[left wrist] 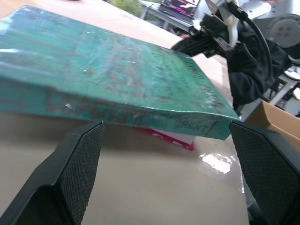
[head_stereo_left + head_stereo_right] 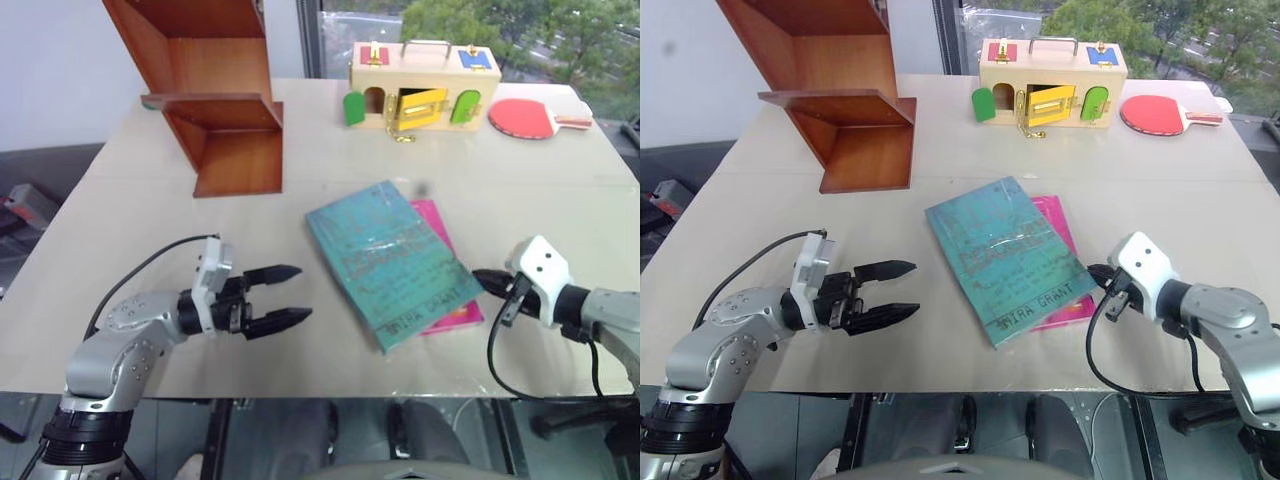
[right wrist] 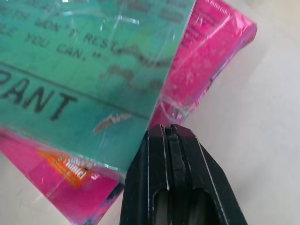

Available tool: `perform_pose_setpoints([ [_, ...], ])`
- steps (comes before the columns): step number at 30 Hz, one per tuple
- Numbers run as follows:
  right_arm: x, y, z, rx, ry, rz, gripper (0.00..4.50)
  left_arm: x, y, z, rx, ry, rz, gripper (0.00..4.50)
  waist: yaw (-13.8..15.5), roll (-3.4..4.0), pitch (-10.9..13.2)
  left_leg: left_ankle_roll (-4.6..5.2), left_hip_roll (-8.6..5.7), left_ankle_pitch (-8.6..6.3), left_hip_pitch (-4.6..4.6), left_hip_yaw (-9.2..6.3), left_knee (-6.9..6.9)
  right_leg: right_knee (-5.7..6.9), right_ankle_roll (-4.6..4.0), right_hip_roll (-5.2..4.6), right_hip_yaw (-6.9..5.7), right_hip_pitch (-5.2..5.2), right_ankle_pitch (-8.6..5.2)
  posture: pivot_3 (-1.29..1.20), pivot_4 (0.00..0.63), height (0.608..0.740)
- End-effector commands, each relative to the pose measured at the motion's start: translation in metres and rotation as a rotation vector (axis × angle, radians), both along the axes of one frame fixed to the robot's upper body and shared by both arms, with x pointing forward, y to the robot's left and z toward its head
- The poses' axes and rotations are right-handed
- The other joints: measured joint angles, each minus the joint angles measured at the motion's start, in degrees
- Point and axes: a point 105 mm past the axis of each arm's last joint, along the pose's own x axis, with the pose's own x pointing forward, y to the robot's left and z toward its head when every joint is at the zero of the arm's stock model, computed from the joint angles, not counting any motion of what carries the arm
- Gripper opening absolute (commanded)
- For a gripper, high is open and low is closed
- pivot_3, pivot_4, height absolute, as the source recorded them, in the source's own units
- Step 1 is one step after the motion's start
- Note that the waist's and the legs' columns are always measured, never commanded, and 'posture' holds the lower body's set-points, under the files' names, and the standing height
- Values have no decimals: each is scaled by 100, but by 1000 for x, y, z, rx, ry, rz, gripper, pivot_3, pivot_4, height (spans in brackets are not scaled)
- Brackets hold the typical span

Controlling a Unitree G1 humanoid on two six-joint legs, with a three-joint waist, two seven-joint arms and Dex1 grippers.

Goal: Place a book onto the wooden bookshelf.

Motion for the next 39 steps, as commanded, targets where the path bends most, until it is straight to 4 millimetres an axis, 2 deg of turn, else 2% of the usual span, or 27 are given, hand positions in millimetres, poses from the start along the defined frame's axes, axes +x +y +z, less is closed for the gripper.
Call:
perform_pose_setpoints([
  [1, 1, -22, 25, 41, -125, -94, 337, 4, 3, 6, -32, -2, 48, 4500, 1, 0, 0, -1, 0, 1, -1, -1, 2, 0, 0, 0, -1, 1, 0, 0, 150, 740],
  [3, -7, -29, 27, 61, -133, -111, 865, 5, 3, 7, -51, 15, 66, 4500, -2, 0, 0, -2, 0, 1, 1, -4, 9, 0, 2, -1, -3, 10, 1, 0, 150, 740],
  [5, -16, -32, 30, 83, -142, -112, 1995, 6, 3, 5, -61, 46, 86, 4500, 0, 0, 0, 2, 0, -1, 5, -7, 15, 0, 3, -1, -5, 16, 2, 0, 150, 740],
  [6, -23, -33, 34, 99, -145, -106, 2109, 6, 2, 3, -76, 82, 96, 4500, -4, 0, 0, 2, 0, -2, 6, -8, 15, 0, 3, -1, -6, 18, 2, 0, 150, 740],
  [7, -27, -34, 36, 109, -148, -102, 2606, 6, 2, 2, -85, 106, 101, 4500, -1, 3, 1, 3, 1, -2, 7, -8, 17, 1, 4, 0, -6, 18, 2, 0, 150, 740],
  [8, -32, -33, 41, 125, -154, -85, 2909, 7, 0, 0, -98, 145, 110, 4500, 5, 5, 0, 6, 1, -4, 6, -9, 17, 2, 4, 0, -6, 18, 2, 0, 150, 740],
  [11, -51, -18, 56, 195, -153, 26, 4241, 5, -5, -6, -149, 360, 113, 4500, -12, 4, 0, 16, 4, -10, 9, -12, 26, 15, 5, 1, -7, 19, 2, 0, 150, 740],
  [12, -57, -11, 61, 217, -151, 66, 4379, 6, -7, -7, -168, 410, 120, 4500, -13, 3, 1, 20, 4, -12, 13, -13, 30, 24, 5, 0, -7, 21, 2, 0, 150, 740],
  [14, -63, -1, 68, 224, -167, 115, 4379, 9, -9, -6, -202, 471, 135, 4500, -18, 0, 5, 21, 4, -13, 30, -11, 32, 37, 5, -1, -2, 29, 1, 0, 150, 740],
  [17, -68, 17, 72, 229, -175, 184, 4379, 22, -14, -11, -265, 587, 203, 4500, -11, -9, 13, 23, 6, -14, 105, -14, 28, 41, 6, -1, -4, 100, -2, 0, 150, 740],
  [22, -68, 30, 68, 210, -173, 207, 4379, 26, -34, -12, -349, 714, 182, 4500, -5, -16, 14, 21, 4, -12, 105, -11, 42, 48, 6, -1, 2, 100, -1, 0, 150, 740],
  [27, -70, 37, 68, 202, -183, 211, 4379, 33, -44, -23, -365, 827, 216, 4500, -1, -16, 13, 19, 3, -11, 103, -11, 40, 61, 4, -2, 3, 93, -1, 0, 150, 740],
  [37, -72, 38, 70, 192, -200, 181, 4379, 54, -68, -25, -474, 939, 251, 4500, 4, -20, 14, 18, -7, -11, 98, -10, 39, 59, 4, -9, 4, 92, -1, 0, 150, 740],
  [39, -71, 38, 69, 192, -201, 174, 4500, 56, -71, -28, -465, 956, 253, 3838, 2, -20, 14, 18, -7, -11, 98, -10, 39, 58, 4, -8, 3, 92, -1, 0, 150, 740],
])
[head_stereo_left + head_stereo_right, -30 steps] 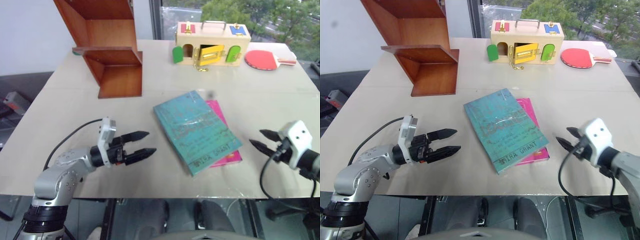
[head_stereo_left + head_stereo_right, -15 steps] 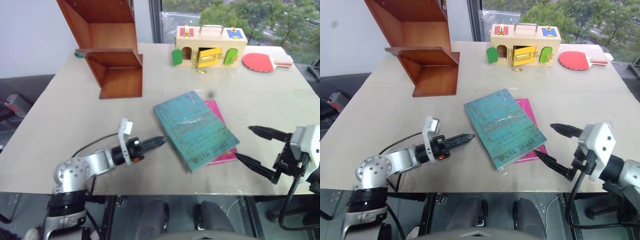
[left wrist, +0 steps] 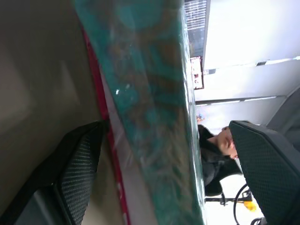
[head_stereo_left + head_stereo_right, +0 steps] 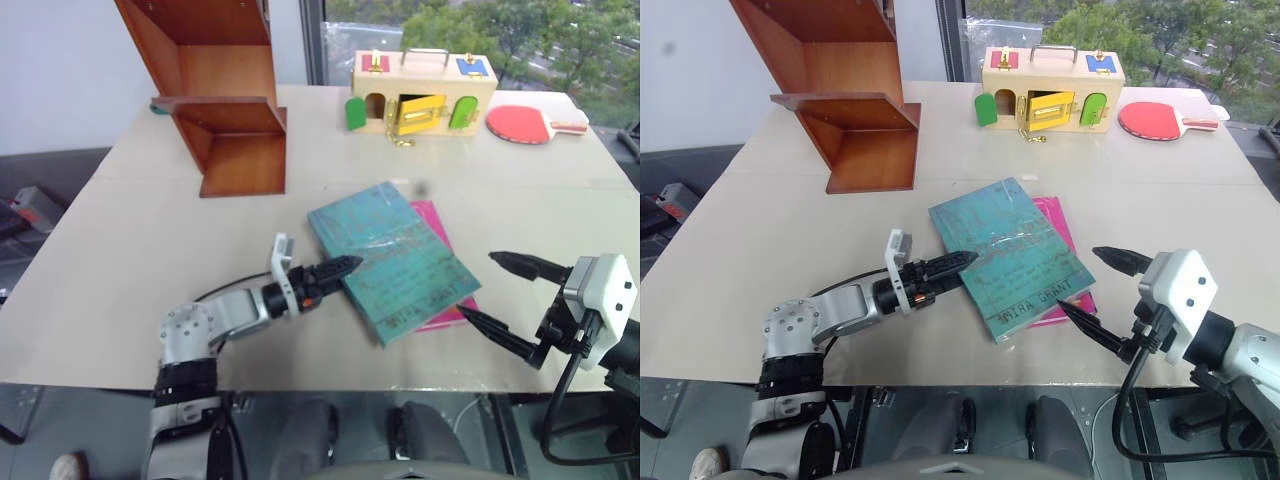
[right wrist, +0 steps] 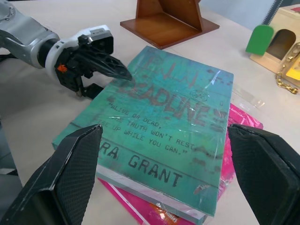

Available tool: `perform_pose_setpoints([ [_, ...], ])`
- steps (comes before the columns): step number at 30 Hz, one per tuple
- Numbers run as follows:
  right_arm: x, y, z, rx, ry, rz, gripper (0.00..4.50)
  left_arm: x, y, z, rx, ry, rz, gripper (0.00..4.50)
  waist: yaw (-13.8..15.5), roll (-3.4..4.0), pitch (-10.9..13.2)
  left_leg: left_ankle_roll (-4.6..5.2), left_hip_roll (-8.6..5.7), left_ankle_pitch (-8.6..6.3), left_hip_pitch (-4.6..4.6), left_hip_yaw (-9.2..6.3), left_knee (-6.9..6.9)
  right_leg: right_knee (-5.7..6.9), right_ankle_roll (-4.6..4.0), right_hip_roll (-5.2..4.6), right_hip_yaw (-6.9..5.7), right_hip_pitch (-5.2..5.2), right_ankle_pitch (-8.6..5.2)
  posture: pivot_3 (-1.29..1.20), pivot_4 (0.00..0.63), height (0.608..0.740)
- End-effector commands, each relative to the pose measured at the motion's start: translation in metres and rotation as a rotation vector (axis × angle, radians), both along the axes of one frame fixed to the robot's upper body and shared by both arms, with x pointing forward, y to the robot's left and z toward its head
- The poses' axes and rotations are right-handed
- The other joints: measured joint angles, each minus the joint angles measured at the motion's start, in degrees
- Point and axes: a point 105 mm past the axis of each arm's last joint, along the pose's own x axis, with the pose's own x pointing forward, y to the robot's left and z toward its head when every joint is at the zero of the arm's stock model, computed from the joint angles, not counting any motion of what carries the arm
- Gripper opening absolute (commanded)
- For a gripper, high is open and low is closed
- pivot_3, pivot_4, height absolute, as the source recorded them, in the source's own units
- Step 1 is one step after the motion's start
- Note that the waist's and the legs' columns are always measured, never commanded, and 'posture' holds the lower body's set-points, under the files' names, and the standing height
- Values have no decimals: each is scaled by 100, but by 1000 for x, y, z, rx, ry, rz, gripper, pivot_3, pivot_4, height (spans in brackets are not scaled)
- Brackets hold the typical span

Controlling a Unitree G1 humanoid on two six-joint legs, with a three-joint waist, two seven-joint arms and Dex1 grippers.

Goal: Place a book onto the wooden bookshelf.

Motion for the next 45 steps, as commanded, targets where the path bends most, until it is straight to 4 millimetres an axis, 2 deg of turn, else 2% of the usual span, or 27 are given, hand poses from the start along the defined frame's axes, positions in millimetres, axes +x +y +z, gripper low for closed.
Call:
perform_pose_setpoints([
  [1, -3, 4, 6, -12, -33, 5, 4500, 3, -1, 5, -25, -1, 3, 3745, -3, 0, 0, 0, 0, 0, 0, 0, 0, 0, 0, 0, 0, 0, 0, 0, 150, 740],
  [6, -1, 3, 6, -13, -41, -6, 4500, 4, 1, 1, -38, 25, 25, 1425, -2, 0, 0, -4, -1, 3, 0, 0, 0, 0, 0, 1, 0, 0, 0, 0, 150, 740],
  [7, -1, 3, 6, -12, -43, -8, 4500, 3, 1, -1, -33, 29, 28, 1144, -2, 0, 0, -5, -1, 3, 1, 0, 0, 0, 0, 1, 0, 0, 0, 0, 150, 740],
  [19, 0, 8, -1, -16, -16, 25, 4500, 4, 14, 3, -57, 25, 109, 1144, -4, 0, -1, -4, 0, 2, 2, 0, -1, 0, -1, 0, 2, 0, 0, 0, 150, 740],
  [22, 0, 9, -2, -12, -14, 31, 4500, 3, 14, 4, -56, 24, 111, 157, -4, -1, 0, -4, 0, 2, 1, 0, -2, -3, -1, -1, 2, 0, -1, 0, 150, 740],
  [25, 1, 9, -2, -10, -15, 34, 4500, 2, 19, 13, -62, -24, 111, 40, -7, -2, 0, -4, 0, 2, 1, 0, -3, -4, -1, -1, 2, 0, -1, 0, 150, 740],
  [26, 2, 9, -1, -9, -17, 35, 4500, 2, 22, 19, -62, -55, 115, 40, -8, -2, 1, -4, 0, 2, 1, 0, -4, -4, -1, -1, 2, 0, -1, 0, 150, 740],
  [30, 5, 9, 3, 15, -33, 38, 4500, 2, 41, 67, -98, -273, 107, 40, -9, -7, 5, -7, 1, 4, 0, -1, -9, -4, -3, 1, 1, -5, -1, 0, 150, 740],
  [34, 10, 8, 10, 57, -59, 28, 4500, 1, 44, 112, -48, -486, 44, 40, 19, -13, 10, -10, -1, 6, -8, -4, -8, -14, -3, -2, -5, -5, -1, 0, 150, 740],
  [36, 14, 7, 14, 82, -69, 23, 4500, -1, 32, 140, 91, -721, -23, 40, 22, -21, 15, -23, -5, 13, -13, -3, -9, -24, -2, -5, -6, -3, -1, 0, 150, 740],
  [39, 18, 6, 16, 94, -75, 22, 4500, -7, 19, 155, 236, -970, -111, 40, 8, -23, 20, -28, -11, 16, -18, 1, -28, -56, -2, 13, -5, -1, 0, 0, 150, 740],
  [42, 24, 3, 18, 99, -90, 20, 4500, 15, 10, 217, 506, -1476, 31, 40, 26, -26, 34, -27, -12, 15, -19, 9, -34, -74, -1, 2, 2, 0, 0, 0, 150, 740],
  [43, 27, 3, 20, 100, -99, 20, 4500, 15, 9, 239, 537, -1602, 85, 40, 23, -26, 35, -27, -12, 16, -31, 1, -35, -79, 0, 23, -8, -6, 1, 0, 150, 740],
  [45, 30, 2, 21, 104, -114, 17, 4500, 20, 14, 263, 626, -1758, 186, 40, 9, -29, 37, -26, -10, 15, -30, 6, -41, -81, 0, 21, 0, -9, 1, 0, 150, 740],
])
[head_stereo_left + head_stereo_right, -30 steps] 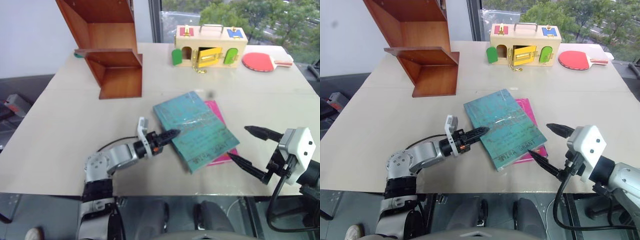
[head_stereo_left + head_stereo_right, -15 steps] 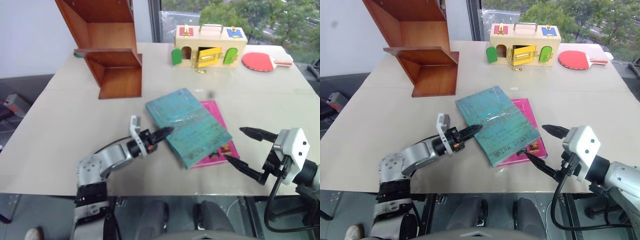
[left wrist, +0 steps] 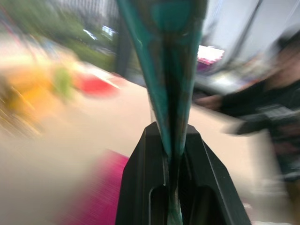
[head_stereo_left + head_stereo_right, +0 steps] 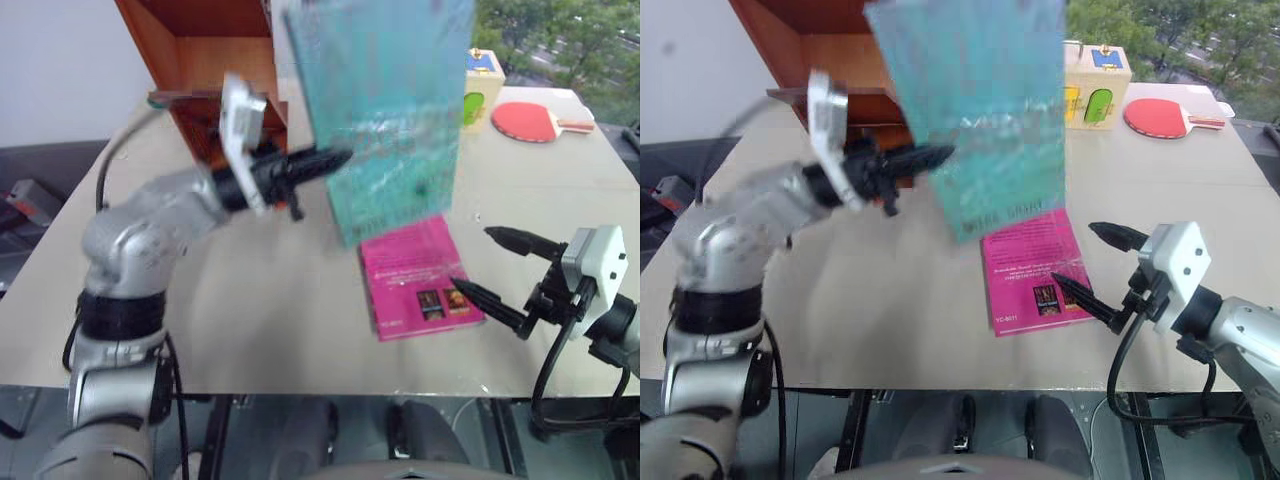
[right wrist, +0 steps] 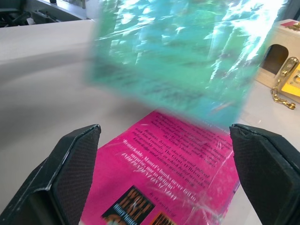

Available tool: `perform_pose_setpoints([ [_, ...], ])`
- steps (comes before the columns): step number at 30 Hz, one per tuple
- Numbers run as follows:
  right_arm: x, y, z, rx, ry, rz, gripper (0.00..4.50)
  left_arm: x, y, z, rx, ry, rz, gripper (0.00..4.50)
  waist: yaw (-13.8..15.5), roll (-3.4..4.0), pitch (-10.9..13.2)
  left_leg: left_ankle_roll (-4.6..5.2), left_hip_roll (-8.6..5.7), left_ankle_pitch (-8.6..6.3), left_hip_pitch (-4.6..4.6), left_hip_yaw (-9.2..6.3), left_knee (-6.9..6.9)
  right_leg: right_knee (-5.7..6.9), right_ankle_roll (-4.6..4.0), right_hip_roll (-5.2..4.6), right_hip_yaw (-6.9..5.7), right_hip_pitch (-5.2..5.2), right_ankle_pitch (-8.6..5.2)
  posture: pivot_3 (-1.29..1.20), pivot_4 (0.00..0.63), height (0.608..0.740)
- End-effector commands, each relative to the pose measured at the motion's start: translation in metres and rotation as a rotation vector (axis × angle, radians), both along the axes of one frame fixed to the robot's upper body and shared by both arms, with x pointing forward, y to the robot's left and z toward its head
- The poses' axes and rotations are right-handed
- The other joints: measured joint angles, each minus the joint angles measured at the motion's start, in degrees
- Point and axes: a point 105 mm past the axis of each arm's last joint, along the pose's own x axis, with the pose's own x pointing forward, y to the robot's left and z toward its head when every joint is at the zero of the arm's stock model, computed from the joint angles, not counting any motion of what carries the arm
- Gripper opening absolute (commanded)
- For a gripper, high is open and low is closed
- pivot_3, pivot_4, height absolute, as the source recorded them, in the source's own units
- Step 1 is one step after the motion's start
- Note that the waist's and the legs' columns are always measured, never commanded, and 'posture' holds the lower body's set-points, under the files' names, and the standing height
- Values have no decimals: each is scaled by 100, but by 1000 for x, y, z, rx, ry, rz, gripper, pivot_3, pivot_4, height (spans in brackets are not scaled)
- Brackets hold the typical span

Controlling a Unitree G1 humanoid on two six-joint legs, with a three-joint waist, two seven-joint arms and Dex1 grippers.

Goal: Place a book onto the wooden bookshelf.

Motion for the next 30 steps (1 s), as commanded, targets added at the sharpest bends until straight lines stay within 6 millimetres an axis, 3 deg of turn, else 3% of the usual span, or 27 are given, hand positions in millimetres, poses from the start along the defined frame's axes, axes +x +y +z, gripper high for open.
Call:
perform_pose_setpoints([
  [1, 7, -2, 10, 9, -69, -8, 4500, -3, 8, 64, 110, -531, 139, 40, -25, -5, 6, 1, 0, -1, -2, 2, -1, -4, 0, -10, 0, -3, 0, 0, 150, 740],
  [5, 17, -5, 16, 17, -111, -27, 4500, 11, 25, 87, 383, -756, 298, 40, -44, -3, 7, 1, -2, -1, 18, 25, -55, -23, 5, -2, 18, -13, -3, 0, 150, 740],
  [10, 33, -16, 30, 4, -192, -77, 4500, 18, 49, 98, 618, -720, 338, 40, -31, -5, 13, 4, -1, -2, -8, 21, -51, -18, 13, 13, 5, -36, -7, 0, 150, 740],
  [13, 38, -24, 43, -27, -260, -101, 4500, 30, 79, 97, 801, -663, 431, 40, -32, -5, 14, 8, -5, -4, -34, 23, -37, -9, 15, 11, 4, -59, -8, 0, 150, 740],
  [17, 35, -20, 60, -16, -308, -53, 4500, 44, 109, 99, 1018, -654, 537, 40, -28, -4, 21, 8, -3, -4, -78, 15, -14, 10, 16, 14, -7, -101, -8, 0, 150, 740],
  [21, 36, -15, 67, -10, -325, -28, 4500, 56, 122, 95, 1123, -601, 559, 40, -18, -10, 30, 13, -3, -7, -87, 11, 6, 12, 18, 15, -15, -98, -7, 0, 150, 740],
  [24, 41, -10, 74, -5, -330, -2, 4500, 65, 135, 77, 1255, -484, 545, 40, -25, -10, 33, 22, -3, -12, -92, 15, 18, 13, 19, 10, -15, -97, -7, 0, 150, 740],
  [30, 46, -4, 85, -9, -344, 26, 4500, 62, 142, 72, 1349, -349, 478, 40, -33, -9, 37, 23, -2, -13, -86, 16, 32, 37, 21, 10, -15, -97, -7, 0, 150, 740],
])
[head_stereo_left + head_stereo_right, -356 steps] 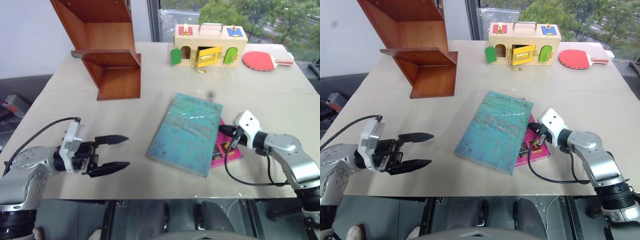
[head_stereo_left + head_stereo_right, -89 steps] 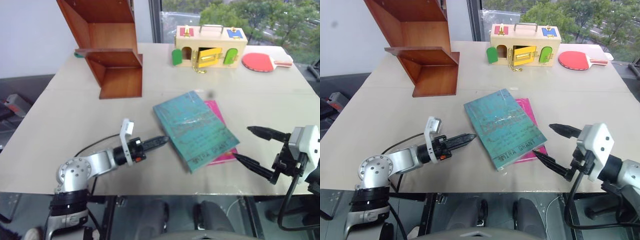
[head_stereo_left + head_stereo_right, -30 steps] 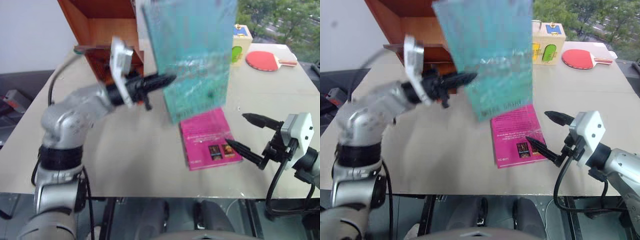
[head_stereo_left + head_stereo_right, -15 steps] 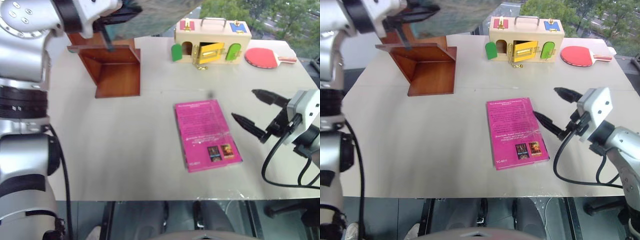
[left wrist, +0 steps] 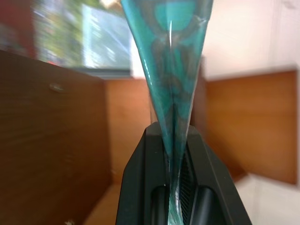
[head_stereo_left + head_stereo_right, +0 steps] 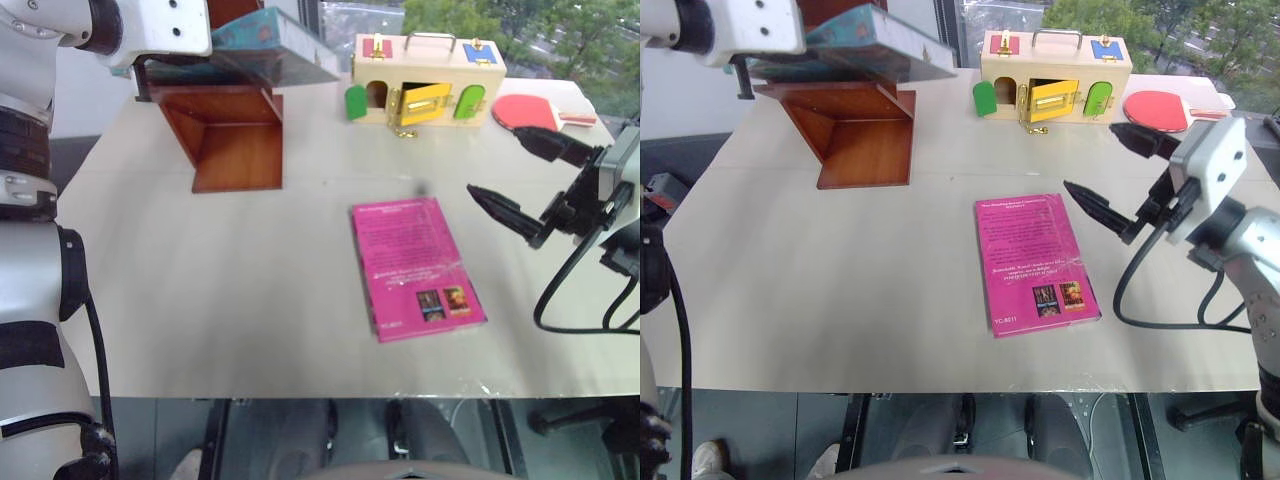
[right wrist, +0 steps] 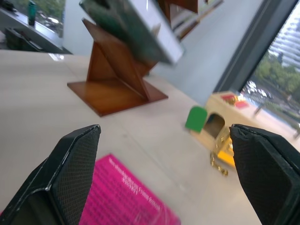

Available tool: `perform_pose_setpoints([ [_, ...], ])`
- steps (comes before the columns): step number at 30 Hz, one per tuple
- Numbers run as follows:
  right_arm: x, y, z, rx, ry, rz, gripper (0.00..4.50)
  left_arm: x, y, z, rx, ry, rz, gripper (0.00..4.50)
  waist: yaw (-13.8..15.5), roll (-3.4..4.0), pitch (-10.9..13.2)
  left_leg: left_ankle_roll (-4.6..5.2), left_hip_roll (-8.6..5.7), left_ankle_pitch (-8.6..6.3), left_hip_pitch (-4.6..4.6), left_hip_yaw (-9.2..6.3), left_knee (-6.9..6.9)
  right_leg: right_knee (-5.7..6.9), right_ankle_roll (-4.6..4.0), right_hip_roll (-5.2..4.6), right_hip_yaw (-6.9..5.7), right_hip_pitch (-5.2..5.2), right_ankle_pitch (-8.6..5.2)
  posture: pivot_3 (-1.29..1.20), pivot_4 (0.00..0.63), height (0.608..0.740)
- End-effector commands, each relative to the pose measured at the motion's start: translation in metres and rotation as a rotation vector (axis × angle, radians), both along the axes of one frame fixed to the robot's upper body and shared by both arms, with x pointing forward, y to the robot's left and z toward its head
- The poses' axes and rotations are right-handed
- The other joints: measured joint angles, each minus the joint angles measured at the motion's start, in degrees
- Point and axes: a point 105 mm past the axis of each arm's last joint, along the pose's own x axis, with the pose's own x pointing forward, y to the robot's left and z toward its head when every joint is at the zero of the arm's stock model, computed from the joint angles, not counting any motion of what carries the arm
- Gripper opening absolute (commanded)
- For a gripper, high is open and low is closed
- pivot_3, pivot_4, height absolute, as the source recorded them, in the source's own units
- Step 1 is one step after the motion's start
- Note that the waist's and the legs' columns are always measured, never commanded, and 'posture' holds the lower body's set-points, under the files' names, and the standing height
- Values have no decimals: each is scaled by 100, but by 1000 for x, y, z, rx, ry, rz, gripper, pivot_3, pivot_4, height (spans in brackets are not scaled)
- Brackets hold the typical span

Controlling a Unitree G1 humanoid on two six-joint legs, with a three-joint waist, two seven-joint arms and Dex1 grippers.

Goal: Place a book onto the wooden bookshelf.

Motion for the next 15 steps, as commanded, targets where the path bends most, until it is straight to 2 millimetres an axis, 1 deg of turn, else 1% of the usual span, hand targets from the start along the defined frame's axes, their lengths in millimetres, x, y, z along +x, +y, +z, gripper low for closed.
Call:
perform_pose_setpoints([
  [1, -3, 2, 10, -13, -35, 20, 4500, -7, 8, 14, 35, 22, 46, 40, -7, -2, 1, 0, 2, 0, 0, 0, 3, 6, 0, 0, 0, -1, 0, 0, 150, 740],
  [4, -3, 5, 10, -7, -42, 31, 4500, -9, 12, 28, 49, 6, 81, 40, -28, -7, 9, 1, 1, -1, -2, 4, 5, 7, 0, 1, 4, -3, 0, 0, 150, 740],
  [7, 0, 8, 8, 5, -42, 42, 4500, -8, 17, 31, 91, -3, 116, 40, -45, -12, 12, 5, 0, -3, -1, 7, 4, 7, 5, -3, 8, -4, -3, 0, 150, 740],
  [11, 3, 11, 3, 10, -40, 50, 4500, -1, 13, 25, 109, 17, 123, 40, -106, -12, 14, 5, 0, -3, -1, 7, 7, 19, 5, -5, 10, -8, -3, 0, 150, 740],
  [15, 6, 12, -1, 9, -45, 44, 4500, 8, 21, 7, 140, 54, 170, 40, -147, -12, 14, 5, 0, -3, 4, 9, 14, 34, 5, -5, 13, -10, -3, 0, 150, 740],
])
